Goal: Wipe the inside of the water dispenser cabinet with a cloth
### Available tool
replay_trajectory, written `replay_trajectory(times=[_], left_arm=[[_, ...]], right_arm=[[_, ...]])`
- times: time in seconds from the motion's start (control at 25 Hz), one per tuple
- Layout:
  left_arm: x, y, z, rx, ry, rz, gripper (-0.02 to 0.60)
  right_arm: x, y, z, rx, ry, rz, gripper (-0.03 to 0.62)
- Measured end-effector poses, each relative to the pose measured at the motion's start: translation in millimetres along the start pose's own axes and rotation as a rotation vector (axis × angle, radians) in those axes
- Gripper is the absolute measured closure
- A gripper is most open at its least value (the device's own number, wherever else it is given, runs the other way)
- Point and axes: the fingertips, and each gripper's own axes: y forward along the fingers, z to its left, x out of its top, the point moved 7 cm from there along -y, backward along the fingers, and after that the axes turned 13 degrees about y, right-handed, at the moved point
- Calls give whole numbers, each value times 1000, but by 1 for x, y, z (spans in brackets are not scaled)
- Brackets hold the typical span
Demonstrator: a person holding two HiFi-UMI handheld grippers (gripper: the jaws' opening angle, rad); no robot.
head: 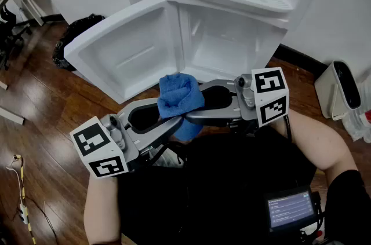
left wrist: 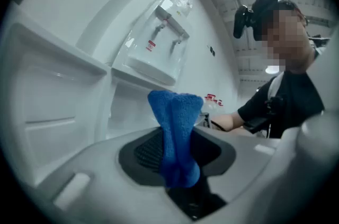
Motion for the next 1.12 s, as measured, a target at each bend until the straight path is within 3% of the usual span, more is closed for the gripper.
replay_trajectory(times=[0.16,0.28,0.36,0.48,0.56,0.64,0.76,0.88,1.0,1.12], left_arm=[[-1,1,4,24,-46,-10,427],[10,-10,13,158,29,-16,318],[31,-36,29,339,137,-66,307],[59,-98,63,726,215,-172,308],[56,-137,89,983,225,-156,310],[37,-159,113,1121,220,-67,310],[9,-154,142,1117,152,58,294],[-9,-131,156,1057,148,147,275],[-12,-119,140,1038,173,212,221],[-10,-121,103,1001,129,222,215]], right_arm=[[2,0,2,-17,-5,-18,485],[10,-8,-2,-116,-17,-116,487],[22,-18,-11,-280,-89,-185,487],[39,-37,-37,-665,-231,-229,487],[47,-48,-58,-855,-238,-261,485],[57,-51,-74,-933,-196,-309,485],[69,-33,-83,-934,-139,-365,485],[78,1,-65,-843,-145,-368,485],[102,29,-33,-826,-320,-404,485],[140,40,0,-856,-576,-482,485]])
